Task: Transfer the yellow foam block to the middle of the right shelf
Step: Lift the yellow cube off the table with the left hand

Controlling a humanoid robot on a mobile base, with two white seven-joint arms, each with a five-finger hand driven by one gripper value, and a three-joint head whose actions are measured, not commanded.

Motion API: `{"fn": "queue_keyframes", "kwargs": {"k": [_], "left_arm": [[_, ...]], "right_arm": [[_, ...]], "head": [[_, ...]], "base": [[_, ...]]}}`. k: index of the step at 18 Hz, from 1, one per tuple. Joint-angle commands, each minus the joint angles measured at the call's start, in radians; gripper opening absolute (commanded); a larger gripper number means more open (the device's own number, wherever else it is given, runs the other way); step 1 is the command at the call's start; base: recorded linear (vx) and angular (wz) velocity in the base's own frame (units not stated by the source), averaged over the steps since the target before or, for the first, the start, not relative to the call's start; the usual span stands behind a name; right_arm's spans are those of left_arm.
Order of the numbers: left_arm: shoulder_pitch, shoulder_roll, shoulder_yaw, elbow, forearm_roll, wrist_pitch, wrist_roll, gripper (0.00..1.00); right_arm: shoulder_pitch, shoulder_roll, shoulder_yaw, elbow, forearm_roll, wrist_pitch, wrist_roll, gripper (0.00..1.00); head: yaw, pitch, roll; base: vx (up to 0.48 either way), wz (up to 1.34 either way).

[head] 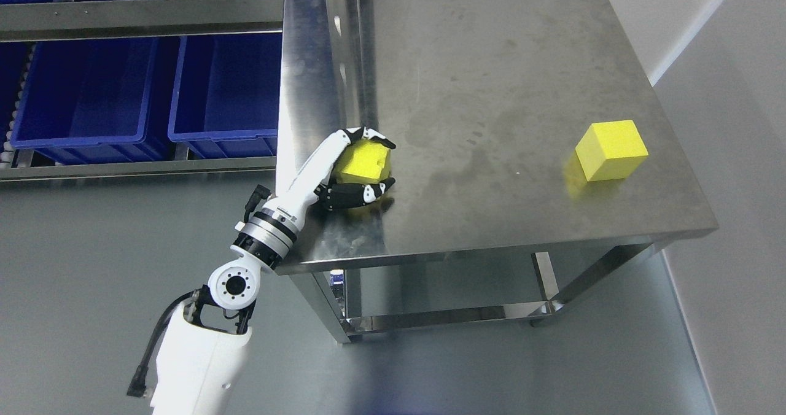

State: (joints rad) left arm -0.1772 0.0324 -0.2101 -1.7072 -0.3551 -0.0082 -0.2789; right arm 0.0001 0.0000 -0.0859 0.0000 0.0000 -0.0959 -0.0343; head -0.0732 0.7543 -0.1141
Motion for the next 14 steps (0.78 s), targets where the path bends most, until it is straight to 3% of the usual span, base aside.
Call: {"fn": "queue_keyframes", "kwargs": {"k": [1, 8, 14], "left_arm": [[-0.007, -0.015, 0.1, -0.002, 0.109, -0.045, 0.066, 0.0], [-0.002, -0.015, 0.155, -0.002, 0.457, -0.222, 0.17, 0.0], [0.073, -0.015, 0.155, 0.009, 0.505, -0.223, 0.234, 0.0]], "right_arm": [[0.001, -0.017, 0.0, -0.017, 0.003, 0.001, 0.001, 1.0], [0.001, -0.017, 0.0, -0.017, 0.003, 0.001, 0.001, 1.0], [0.001, -0.017, 0.0, -0.017, 0.003, 0.001, 0.001, 1.0]], "head": [[0.0, 0.0, 0.0], [0.0, 0.0, 0.0], [0.0, 0.0, 0.0]], "base": [[-0.014, -0.08], [0.002, 0.0], [0.0, 0.02]]}}
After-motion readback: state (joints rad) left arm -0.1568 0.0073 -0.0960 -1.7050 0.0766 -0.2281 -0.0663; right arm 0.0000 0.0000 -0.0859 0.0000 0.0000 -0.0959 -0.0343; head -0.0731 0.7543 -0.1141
